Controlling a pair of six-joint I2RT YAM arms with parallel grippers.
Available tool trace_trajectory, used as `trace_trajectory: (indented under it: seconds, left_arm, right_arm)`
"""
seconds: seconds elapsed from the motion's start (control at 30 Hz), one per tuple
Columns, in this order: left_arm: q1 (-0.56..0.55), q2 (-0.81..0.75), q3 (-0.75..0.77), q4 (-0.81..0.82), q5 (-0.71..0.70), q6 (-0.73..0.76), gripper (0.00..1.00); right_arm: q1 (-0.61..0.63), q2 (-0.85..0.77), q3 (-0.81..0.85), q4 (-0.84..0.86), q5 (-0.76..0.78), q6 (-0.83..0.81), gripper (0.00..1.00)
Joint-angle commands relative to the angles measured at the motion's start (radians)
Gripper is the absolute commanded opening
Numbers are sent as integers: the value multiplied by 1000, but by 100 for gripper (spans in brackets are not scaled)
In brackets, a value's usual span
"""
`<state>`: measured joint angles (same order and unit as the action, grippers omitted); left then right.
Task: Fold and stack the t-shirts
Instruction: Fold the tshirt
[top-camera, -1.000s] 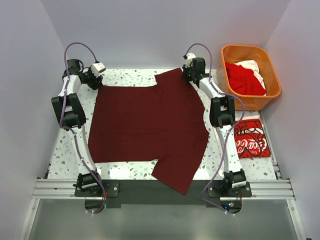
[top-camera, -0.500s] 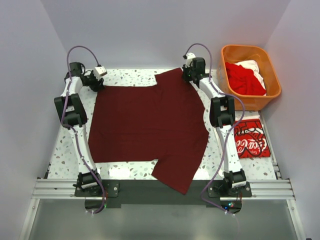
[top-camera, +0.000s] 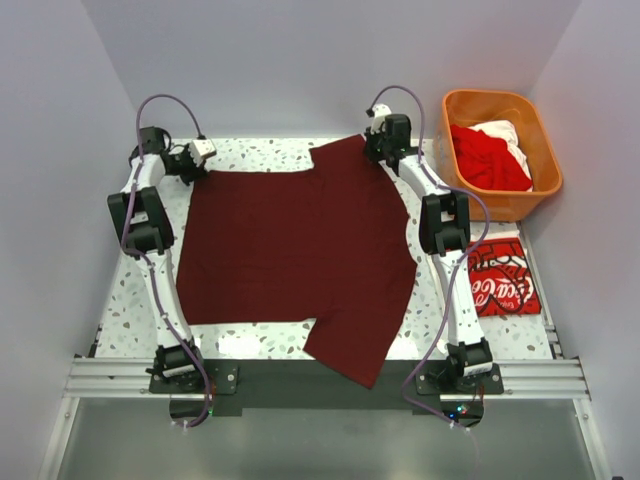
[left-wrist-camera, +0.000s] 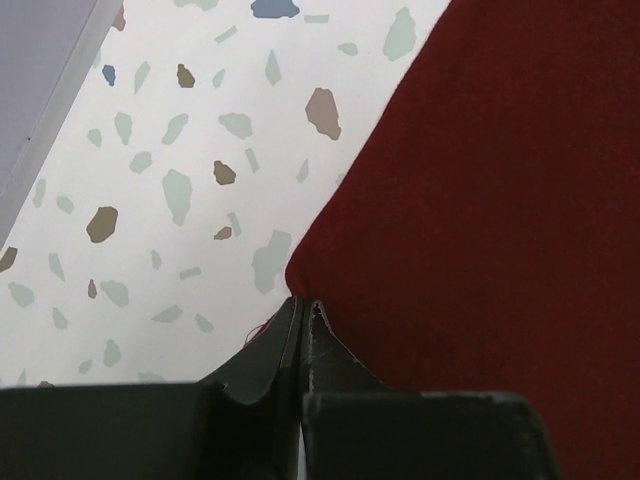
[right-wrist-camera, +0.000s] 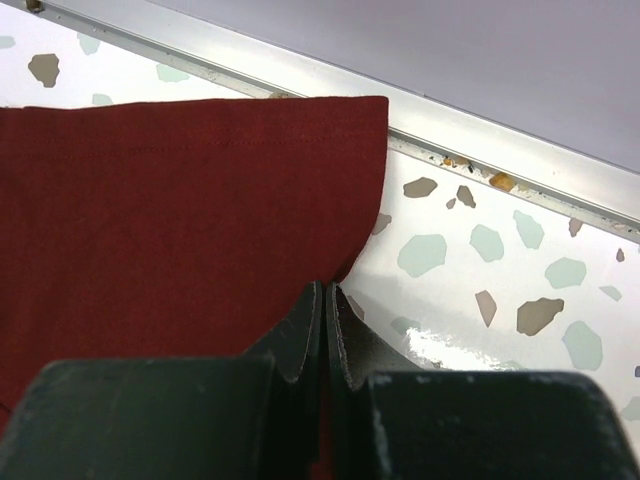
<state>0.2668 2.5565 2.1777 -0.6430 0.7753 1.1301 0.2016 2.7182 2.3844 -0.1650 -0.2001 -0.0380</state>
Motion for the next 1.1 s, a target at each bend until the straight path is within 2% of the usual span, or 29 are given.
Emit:
trace_trajectory:
  seconds: [0.0,0.07,0.17,0.43,0.83,1.07]
  left_arm:
    - [3,-77,-103,126,5,-51,0]
    - [0,-122,-174,225,7,-84,0]
    - [2,-154,-202,285,27,-131,0]
    - [6,-249,-305,394,64,-127,0]
    - [31,-387,-489,496,107,-119,0]
    - [69,-459,-559,460,134,-66,0]
  right_arm:
    - [-4,-70,33,91,14,0,0]
    - [-2,-95,22,96,13,1,0]
    - [-4,-132,-2,108,8,3,0]
    - [-10,-221,-79,114,-13,-11,0]
    - [-14,-328,-178,79,-67,-49,0]
    - [-24,-429,-284,71,-94,-62,0]
